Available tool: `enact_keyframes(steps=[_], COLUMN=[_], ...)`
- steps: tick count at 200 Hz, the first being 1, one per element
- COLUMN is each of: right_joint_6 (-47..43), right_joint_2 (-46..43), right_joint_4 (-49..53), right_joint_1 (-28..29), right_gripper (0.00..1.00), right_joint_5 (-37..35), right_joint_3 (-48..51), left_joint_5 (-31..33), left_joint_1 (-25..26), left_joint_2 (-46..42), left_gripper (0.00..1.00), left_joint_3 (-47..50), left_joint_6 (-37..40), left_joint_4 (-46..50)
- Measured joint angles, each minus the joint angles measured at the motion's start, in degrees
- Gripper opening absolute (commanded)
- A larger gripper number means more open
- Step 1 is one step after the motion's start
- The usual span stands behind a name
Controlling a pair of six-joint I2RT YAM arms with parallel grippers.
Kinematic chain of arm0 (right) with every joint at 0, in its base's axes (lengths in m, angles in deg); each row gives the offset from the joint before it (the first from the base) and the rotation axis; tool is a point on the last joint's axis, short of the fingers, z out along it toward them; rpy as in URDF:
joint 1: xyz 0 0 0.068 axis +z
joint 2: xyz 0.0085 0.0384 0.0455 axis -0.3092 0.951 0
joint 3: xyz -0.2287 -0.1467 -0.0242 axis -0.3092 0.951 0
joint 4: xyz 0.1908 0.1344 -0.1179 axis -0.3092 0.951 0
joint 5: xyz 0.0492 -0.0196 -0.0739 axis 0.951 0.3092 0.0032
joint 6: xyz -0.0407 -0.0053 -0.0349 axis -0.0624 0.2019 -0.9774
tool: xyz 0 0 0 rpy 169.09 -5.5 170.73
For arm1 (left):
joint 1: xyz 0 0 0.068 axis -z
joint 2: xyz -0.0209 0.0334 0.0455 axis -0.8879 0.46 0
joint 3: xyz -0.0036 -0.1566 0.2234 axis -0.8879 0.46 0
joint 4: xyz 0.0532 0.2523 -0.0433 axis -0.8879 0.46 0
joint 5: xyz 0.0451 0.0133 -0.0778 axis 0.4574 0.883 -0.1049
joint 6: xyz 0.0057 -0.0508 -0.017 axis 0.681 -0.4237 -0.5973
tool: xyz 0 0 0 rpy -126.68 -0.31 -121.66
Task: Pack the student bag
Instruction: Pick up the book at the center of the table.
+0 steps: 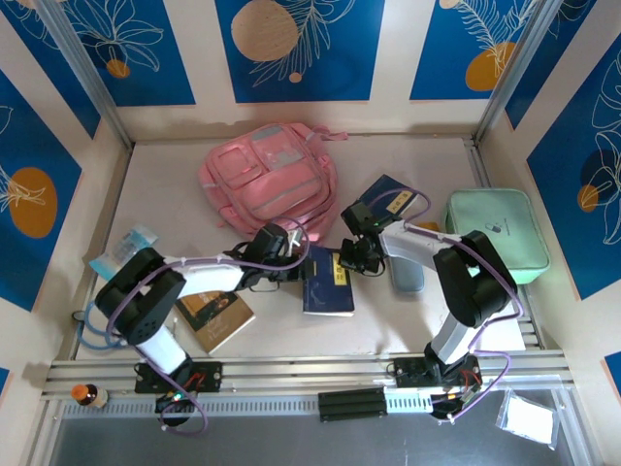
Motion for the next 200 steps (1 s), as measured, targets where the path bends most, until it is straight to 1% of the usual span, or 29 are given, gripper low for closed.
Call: enact_keyframes(steps=[12, 26, 44, 79, 92, 115, 146, 171, 200], right_joint_6=[0.02, 0.04, -0.09, -2.64, -3.65, -4.22, -1.75, 2.97, 11.37], right_joint_2=[-0.35, -0.57, -1.05, -2.69, -4.13, -7.26, -9.7, -9.73, -7.74], right_joint_4=[-0.61, -1.11, -1.51, -1.42, -1.66, -4.17, -10.58, -17.81, -26.4], right_joint_1=[-0.07, -0.07, -0.07, -1.75, -3.26, -7.1, -11.13, -13.09, -14.21], right_gripper=[0.09, 0.11, 0.15, 0.27, 0.35, 0.51, 0.66, 0.67, 0.72], right_joint_5=[0.0, 0.0, -0.09, -0.35, 0.57, 4.22, 10.73, 17.49, 25.86], right_joint_3=[0.55, 0.98, 1.44, 1.6, 1.6, 1.6, 1.57, 1.6, -0.7], left_joint_5=[-0.02, -0.04, 0.02, 0.61, 0.68, 0.7, 1.95, 4.07, 9.46], left_joint_1=[0.66, 1.2, 1.31, 1.07, 0.42, -1.33, -6.43, -11.21, -15.34], left_joint_2=[-0.83, -0.96, -0.96, -1.03, -1.51, -3.28, -5.79, -6.67, -6.97], left_gripper=[0.19, 0.13, 0.0, 0.0, 0.0, 0.0, 0.0, 0.0, 0.0], left_joint_3=[0.0, -0.15, -0.7, -3.41, -4.57, -7.08, -11.5, -14.91, -19.3], left_joint_6=[0.81, 1.66, 2.12, 4.7, 5.4, 6.73, 7.67, 5.2, -1.64], left_joint_4=[-0.33, -0.63, -0.07, 3.39, 4.35, 6.95, 8.46, 8.35, 9.81])
